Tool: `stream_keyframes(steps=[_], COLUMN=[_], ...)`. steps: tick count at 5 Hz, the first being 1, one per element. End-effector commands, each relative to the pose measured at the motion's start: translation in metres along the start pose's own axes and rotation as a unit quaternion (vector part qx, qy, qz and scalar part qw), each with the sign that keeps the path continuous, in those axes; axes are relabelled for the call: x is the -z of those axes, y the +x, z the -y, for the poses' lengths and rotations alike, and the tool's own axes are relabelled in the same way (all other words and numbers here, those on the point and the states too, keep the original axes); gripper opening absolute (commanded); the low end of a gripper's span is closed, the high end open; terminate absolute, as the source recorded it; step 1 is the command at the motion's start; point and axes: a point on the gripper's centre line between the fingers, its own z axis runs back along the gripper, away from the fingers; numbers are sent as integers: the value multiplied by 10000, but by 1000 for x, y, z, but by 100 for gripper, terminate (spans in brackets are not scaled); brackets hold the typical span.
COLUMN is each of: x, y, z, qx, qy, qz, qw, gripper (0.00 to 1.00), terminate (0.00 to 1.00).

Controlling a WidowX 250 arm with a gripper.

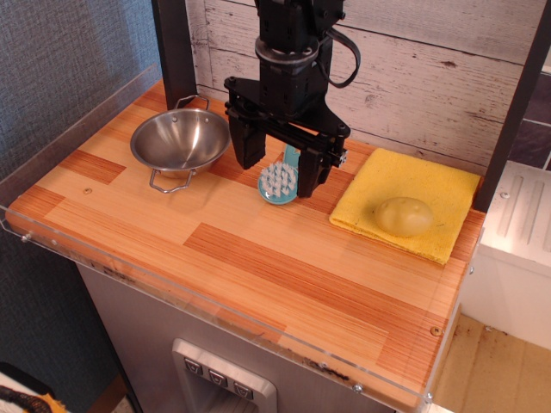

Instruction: Put the potato on the yellow cloth.

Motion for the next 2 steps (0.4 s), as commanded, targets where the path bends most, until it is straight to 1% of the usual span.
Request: stream_keyframes(steps=[1,2], x=[-4,-4], y=[6,6], z=[-8,-8], qx=[123,123], qy=[-110,-110], qz=[187,187], qw=[9997,9997], gripper=[100,100], terminate=[0,100])
